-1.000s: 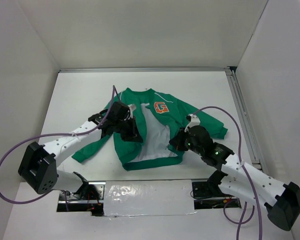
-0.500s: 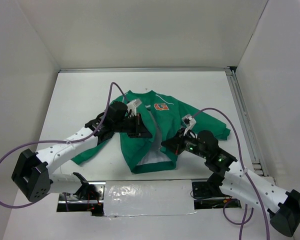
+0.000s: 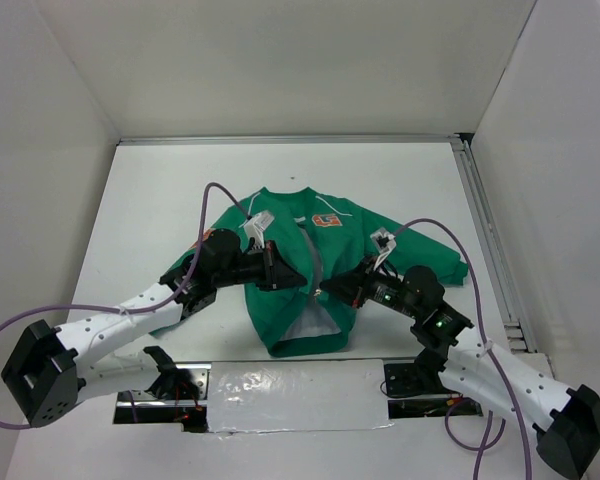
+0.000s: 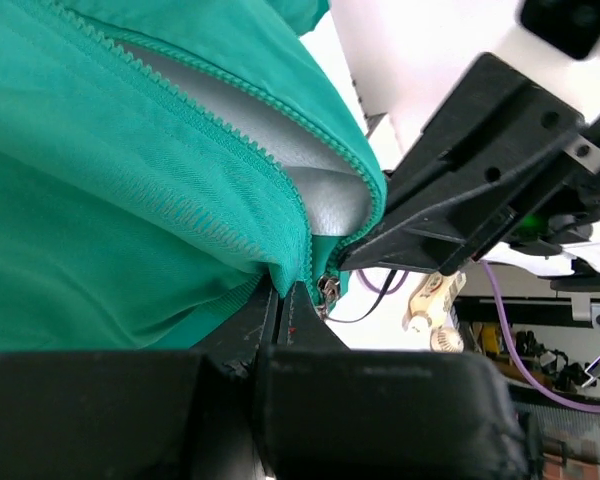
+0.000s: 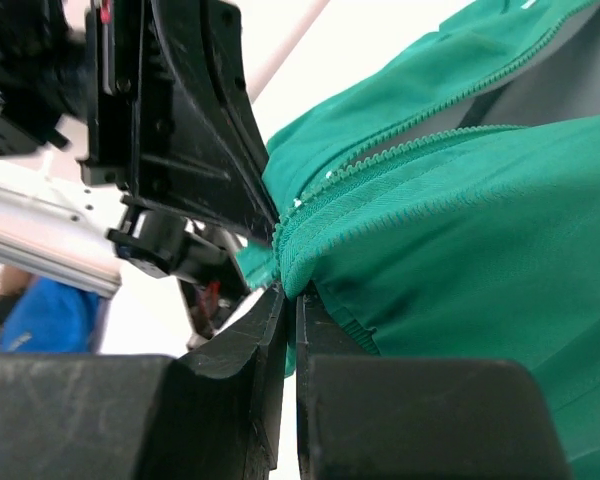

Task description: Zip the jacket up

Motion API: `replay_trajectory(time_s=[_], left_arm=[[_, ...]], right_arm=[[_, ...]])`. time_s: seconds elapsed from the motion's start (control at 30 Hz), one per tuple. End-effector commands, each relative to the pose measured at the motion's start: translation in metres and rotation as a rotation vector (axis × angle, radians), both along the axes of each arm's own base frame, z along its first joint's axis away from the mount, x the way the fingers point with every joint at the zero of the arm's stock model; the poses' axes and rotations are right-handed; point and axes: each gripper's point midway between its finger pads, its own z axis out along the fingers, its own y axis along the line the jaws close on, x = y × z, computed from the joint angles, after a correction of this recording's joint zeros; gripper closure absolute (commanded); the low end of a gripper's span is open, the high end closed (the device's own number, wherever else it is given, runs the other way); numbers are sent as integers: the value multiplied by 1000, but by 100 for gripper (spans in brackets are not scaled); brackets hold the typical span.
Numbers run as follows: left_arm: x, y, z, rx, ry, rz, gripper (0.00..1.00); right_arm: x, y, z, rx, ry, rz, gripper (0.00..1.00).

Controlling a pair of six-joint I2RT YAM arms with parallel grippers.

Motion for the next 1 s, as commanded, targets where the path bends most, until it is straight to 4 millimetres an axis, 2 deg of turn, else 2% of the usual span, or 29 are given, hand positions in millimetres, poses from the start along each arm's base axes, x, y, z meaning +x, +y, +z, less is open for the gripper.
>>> replay_trajectory(time_s=[0.0,0.27,0.53,0.97], left_arm=[[1,-7,34,-133,-102,21,100],[6,-14,42,-184,-137,65,100],[8,-19,37,-166,-130,80,100],[11,-10,37,-170,-140,136,100]], right_arm=[[-3,5,25,108,-43,42,100],[-4,8,23,112,-4,66,100],[-5,10,25,136,-2,81,100],[0,1,20,135,25,19,100]])
